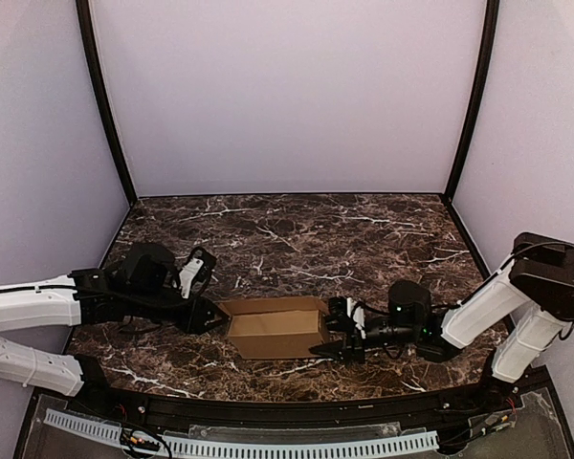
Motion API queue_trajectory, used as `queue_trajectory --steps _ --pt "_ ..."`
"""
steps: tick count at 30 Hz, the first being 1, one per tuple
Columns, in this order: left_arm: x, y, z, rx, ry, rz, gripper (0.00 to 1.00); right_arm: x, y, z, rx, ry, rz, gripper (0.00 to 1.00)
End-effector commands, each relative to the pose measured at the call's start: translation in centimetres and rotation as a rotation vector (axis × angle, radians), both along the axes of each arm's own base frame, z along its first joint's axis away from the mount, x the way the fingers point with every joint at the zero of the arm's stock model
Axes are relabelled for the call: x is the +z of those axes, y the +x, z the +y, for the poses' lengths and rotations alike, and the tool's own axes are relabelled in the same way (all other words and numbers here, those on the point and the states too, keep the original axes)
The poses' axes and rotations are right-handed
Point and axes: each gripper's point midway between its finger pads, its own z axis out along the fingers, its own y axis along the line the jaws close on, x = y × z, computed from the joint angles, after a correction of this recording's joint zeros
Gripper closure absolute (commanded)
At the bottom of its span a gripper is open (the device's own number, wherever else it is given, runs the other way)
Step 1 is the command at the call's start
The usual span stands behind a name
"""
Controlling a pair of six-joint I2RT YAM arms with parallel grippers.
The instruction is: Fold the paper box
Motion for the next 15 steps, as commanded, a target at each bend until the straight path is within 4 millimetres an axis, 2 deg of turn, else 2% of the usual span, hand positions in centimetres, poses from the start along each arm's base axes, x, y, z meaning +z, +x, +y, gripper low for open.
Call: queue_trajectory --steps 1,15 --pt "1.1 0.9 -0.5 0.008 -0.007 -0.041 0.67 0.4 0.3 0.0 -0.005 0.031 -0.014 0.68" --pt "1.1 1.1 -0.4 0.005 0.027 -0.033 0.93 -0.9 0.9 0.1 -0.033 0.003 -0.025 0.69"
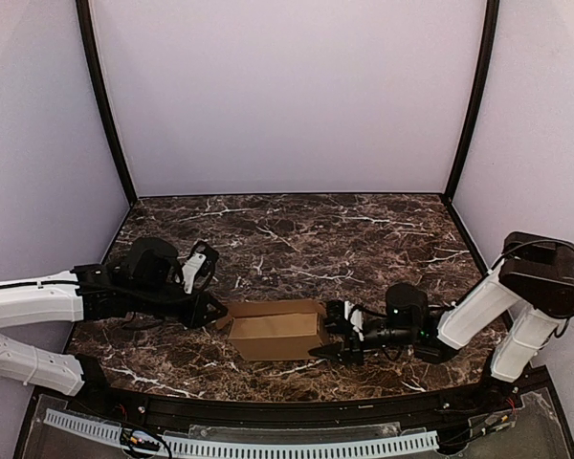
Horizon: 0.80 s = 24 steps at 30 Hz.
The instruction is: Fold the paper box
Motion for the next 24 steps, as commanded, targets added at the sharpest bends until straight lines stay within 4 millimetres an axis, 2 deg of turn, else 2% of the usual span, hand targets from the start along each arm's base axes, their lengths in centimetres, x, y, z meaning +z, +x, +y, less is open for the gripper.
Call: queue_trajectory --steps 1,5,11,15,20,24 --pt "0.38 0.07 0.14 0.001 0.023 -0.001 0.94 0.33 0.78 0.04 -0.030 0.023 -0.028 0.69" --pt "0.12 -0.03 0.23 -0.001 0.036 0.010 0.96 0.52 1.06 0.13 -0.040 0.028 -0.035 0.69" --pt "-0.22 -0.14 0.23 0.006 0.045 0.036 0.80 0.80 1.28 0.32 -0.047 0.036 -0.040 0.69" --pt "-0.58 -0.12 0.42 0.019 0.055 0.045 0.77 0.89 1.33 0.29 -0.050 0.041 -0.040 0.69" --pt "-0.48 -0.03 0.42 0.023 0.054 0.043 0.82 0.90 1.21 0.22 -0.049 0.042 -0.039 0.70" --pt "-0.53 0.06 0.28 0.023 0.054 0.046 0.92 0.73 1.11 0.23 -0.047 0.039 -0.035 0.71"
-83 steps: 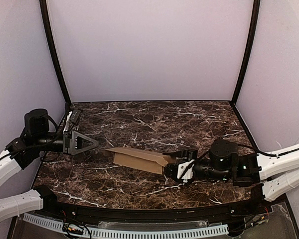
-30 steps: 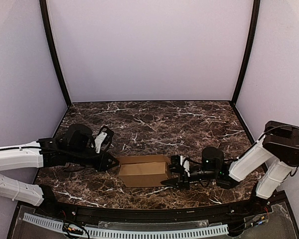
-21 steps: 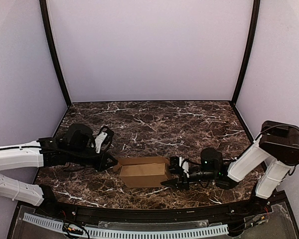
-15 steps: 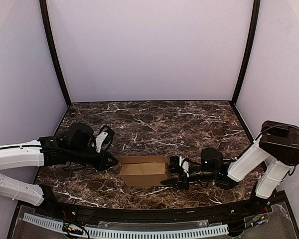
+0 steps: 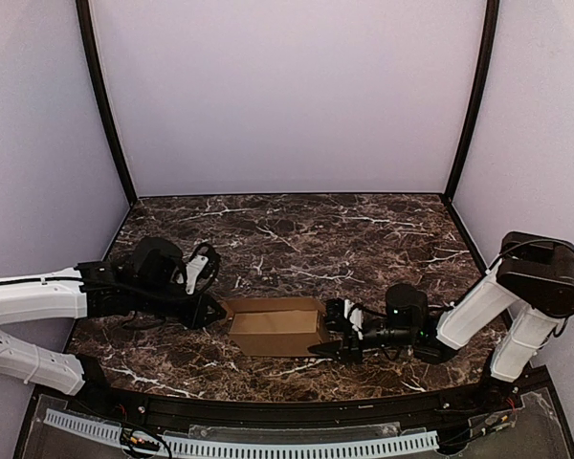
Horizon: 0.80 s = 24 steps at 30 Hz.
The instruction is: Fold the paper box
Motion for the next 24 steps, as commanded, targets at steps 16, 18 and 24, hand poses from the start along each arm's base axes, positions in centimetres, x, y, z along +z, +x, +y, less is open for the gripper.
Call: queue_trajectory --steps 16,18,24 --pt "0.2 0.3 -1.7 0.046 -0.054 0.097 1.00 -0.4 0.4 1.6 -0.128 0.055 -0.137 0.72" --pt "0.1 0.2 -1.7 0.046 -0.053 0.101 0.99 -0.4 0.4 1.6 -0.140 0.067 -0.144 0.71" --pt "-0.8 -0.1 -1.4 0.045 -0.037 0.105 1.00 -0.7 0.6 1.5 -0.161 0.078 -0.132 0.70"
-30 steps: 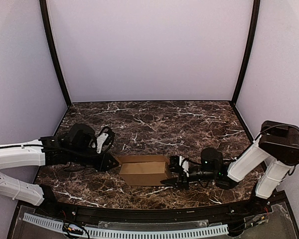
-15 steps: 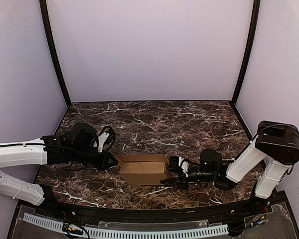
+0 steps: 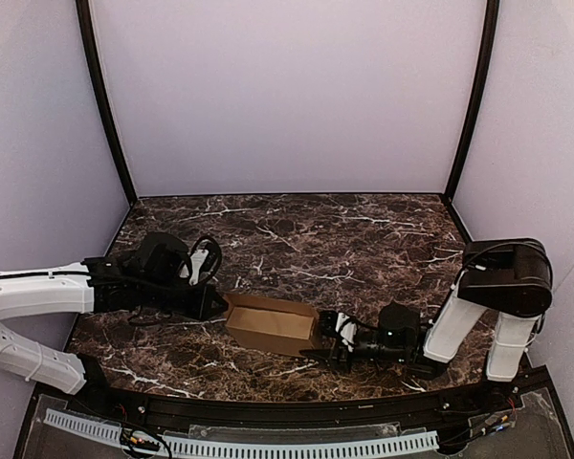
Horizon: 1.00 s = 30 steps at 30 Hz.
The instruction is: Fold the paper box
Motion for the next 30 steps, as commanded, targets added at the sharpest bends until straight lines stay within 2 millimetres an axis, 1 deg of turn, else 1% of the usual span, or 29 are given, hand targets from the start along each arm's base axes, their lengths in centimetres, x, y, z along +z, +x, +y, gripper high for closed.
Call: queue_trajectory --steps 1,13,20,30 --pt "-1.1 -1.7 -0.8 -0.060 -0.016 0.060 1.00 0.9 0.4 0.0 -0.039 0.056 -0.037 0.70" --pt "-2.7 -2.4 -0.9 -0.068 0.003 0.073 1.00 0.7 0.4 -0.2 -0.049 0.064 -0.020 0.69" --pt "-4.6 -3.3 0.3 -0.066 0.061 0.086 1.00 0.6 0.5 -0.4 -0.057 0.063 -0.014 0.69" --pt "-6.2 -4.0 1.5 -0.059 0.121 0.095 1.00 0.6 0.5 -0.3 -0.061 0.060 -0.008 0.67"
